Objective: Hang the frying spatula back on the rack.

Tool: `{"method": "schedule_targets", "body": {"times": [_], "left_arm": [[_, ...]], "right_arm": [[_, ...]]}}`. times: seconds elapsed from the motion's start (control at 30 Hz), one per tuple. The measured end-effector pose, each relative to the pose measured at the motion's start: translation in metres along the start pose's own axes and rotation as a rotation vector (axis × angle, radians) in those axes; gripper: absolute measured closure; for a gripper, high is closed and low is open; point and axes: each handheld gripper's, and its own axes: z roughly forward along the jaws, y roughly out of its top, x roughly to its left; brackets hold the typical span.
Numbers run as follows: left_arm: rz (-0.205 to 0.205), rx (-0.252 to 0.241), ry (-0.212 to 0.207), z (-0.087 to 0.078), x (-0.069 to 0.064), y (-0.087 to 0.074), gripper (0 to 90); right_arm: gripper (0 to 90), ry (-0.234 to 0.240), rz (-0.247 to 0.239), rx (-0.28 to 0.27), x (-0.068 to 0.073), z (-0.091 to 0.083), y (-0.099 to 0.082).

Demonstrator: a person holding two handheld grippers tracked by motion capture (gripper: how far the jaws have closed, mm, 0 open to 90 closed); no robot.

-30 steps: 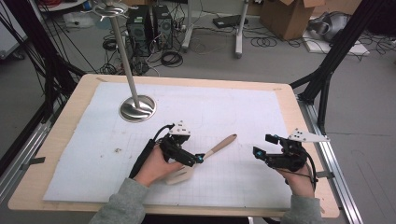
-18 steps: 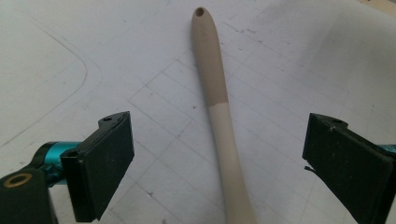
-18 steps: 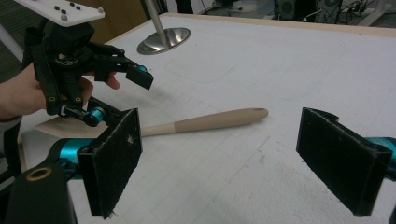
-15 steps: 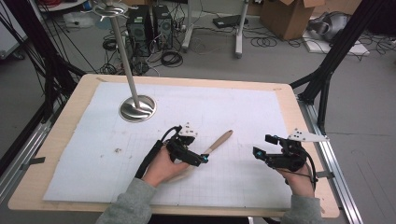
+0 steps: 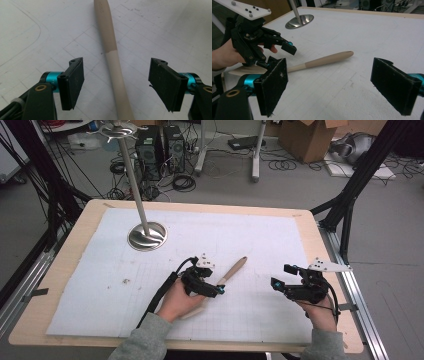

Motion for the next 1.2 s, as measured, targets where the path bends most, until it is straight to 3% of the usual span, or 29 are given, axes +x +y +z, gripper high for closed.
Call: {"method": "schedule_targets", "body": {"times": [0.57, 0.7, 1.2], "left_arm": [[-0.017, 0.04, -0.001, 0.012, -0.005, -0.006, 42.2], [-0.009, 0.056, 0.015, 0.013, -0.007, -0.007, 46.3], [-0.002, 0.04, 0.034, 0.009, -0.009, -0.013, 62.5]], "right_arm": [[13.4, 0.001, -0.001, 0.001, -0.001, 0.0, 0.0], [13.4, 0.001, 0.002, 0.003, 0.0, 0.0, 0.0], [13.4, 0.004, 0.009, 0.018, -0.001, 0.002, -0.002]]}}
